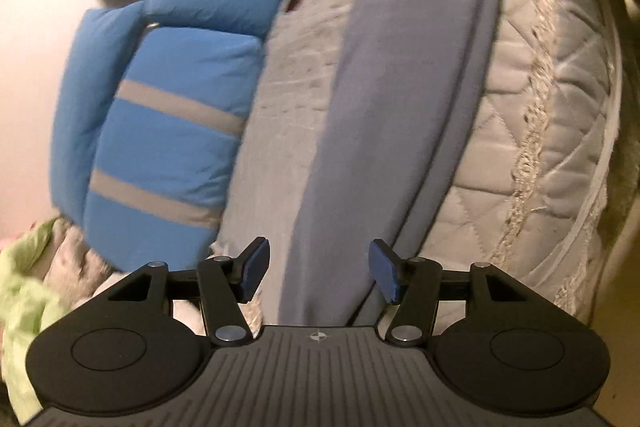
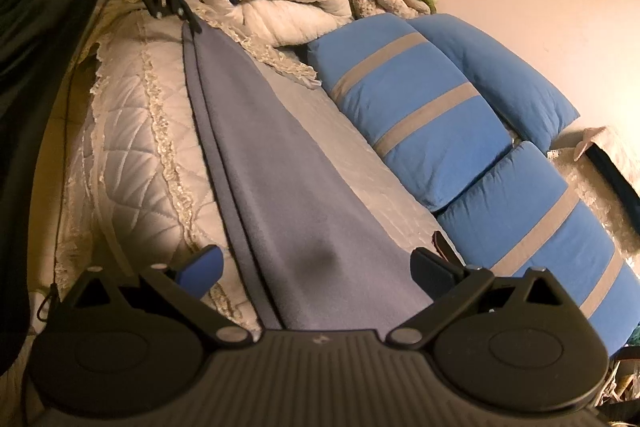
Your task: Fold clothes
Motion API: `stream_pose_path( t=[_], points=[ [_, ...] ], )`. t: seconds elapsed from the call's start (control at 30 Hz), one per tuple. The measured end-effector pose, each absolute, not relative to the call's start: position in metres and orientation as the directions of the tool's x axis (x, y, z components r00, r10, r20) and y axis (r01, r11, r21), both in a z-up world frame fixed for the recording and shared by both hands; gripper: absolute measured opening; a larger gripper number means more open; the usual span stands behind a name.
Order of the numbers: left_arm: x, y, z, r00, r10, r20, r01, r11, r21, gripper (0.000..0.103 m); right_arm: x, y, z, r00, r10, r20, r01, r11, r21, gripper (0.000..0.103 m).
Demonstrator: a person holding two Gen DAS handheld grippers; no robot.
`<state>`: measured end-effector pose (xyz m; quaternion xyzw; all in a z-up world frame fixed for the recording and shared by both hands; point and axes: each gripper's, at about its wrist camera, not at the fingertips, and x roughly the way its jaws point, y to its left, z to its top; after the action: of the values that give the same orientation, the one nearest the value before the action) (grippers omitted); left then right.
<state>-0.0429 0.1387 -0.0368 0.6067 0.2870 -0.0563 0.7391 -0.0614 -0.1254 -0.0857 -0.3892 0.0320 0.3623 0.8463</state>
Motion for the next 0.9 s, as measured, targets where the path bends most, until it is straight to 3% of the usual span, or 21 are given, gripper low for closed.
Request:
stream_pose_path(
  t=[0.13, 0.3, 0.5, 0.57, 0.9],
  points=[
    [-0.036, 0.141, -0.052, 0.807, 0.269, -0.525, 0.485, 0.206, 0.850, 0.052, -0.061, -0.126, -0.084, 0.736, 0.590, -0.332, -0.637, 0.437, -0.635, 0.103],
    [-0.039, 0.139, -0.060, 0.812, 0.257, -0.525, 0.500, 0.157, 0.851, 0.043, -0.054, -0.124, -0.082, 0.746, 0.570, -0.344, -0.638, 0.462, -0.616, 0.103],
    [-0.040, 0.128, -0.064, 0.820, 0.225, -0.527, 0.518, 0.105, 0.849, 0.022, -0.052, -0.113, -0.078, 0.779, 0.518, -0.352, -0.608, 0.489, -0.626, 0.103],
    [-0.041, 0.127, -0.066, 0.818, 0.220, -0.531, 0.526, 0.087, 0.846, 0.007, -0.053, -0.108, -0.080, 0.784, 0.509, -0.355, -0.599, 0.470, -0.649, 0.102],
    [-0.042, 0.127, -0.056, 0.829, 0.198, -0.523, 0.505, 0.136, 0.852, 0.003, -0.053, -0.109, -0.081, 0.790, 0.514, -0.335, -0.573, 0.423, -0.702, 0.097]
  ],
)
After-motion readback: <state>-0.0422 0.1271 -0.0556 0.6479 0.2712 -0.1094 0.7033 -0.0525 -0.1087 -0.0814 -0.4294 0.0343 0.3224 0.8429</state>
